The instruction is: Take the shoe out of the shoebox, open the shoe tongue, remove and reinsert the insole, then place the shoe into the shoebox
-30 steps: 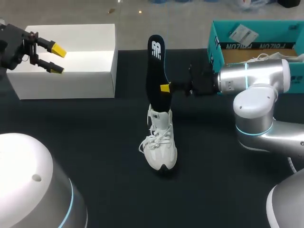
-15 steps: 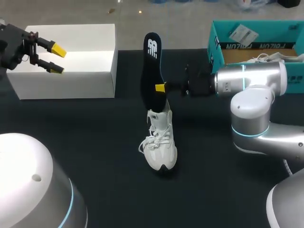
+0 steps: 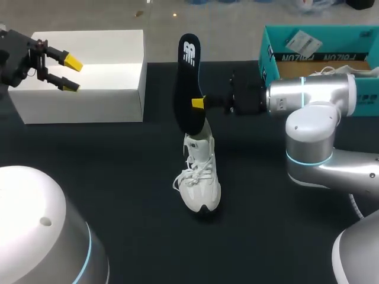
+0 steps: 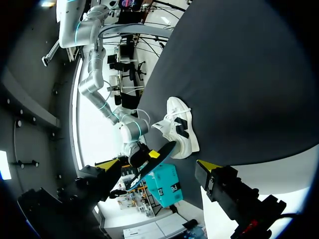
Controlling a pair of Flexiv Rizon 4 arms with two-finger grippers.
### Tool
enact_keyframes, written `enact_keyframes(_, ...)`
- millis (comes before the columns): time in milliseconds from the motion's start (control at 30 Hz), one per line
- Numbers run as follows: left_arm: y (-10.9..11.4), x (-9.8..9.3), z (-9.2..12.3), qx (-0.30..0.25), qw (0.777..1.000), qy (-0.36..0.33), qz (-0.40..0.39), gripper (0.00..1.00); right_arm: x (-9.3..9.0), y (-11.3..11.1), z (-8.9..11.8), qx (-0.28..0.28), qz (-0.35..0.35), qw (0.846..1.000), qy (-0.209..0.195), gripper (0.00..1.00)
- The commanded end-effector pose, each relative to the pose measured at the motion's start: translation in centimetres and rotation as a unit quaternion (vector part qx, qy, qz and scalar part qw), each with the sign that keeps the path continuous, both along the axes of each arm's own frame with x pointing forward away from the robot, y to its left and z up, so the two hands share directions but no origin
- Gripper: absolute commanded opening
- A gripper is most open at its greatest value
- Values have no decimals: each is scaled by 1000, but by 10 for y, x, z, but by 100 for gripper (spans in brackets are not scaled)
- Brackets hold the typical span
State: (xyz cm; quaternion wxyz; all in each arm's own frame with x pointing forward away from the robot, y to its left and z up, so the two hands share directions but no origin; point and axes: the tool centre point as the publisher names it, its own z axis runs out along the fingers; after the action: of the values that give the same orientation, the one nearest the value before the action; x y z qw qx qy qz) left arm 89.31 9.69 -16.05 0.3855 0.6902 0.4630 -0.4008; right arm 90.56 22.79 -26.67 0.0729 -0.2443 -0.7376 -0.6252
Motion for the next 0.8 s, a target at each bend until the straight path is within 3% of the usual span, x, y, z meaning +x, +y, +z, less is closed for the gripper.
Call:
enact_keyframes(33,1,0,0,1,1000,-1,-1,100,7,10,1,12,-7,1000,17,0)
enact_keyframes(233,1,0,0,1,1000,-1,-1,100,1,15,0,21,-9,998,52,0)
enact_keyframes(600,1,0,0,1,1000,-1,-1,100,-15,14,-22,-2,0,997,73,0)
enact_keyframes(800,1,0,0,1,1000,-1,-1,100,-7,13,-10,2,-1,998,55,0)
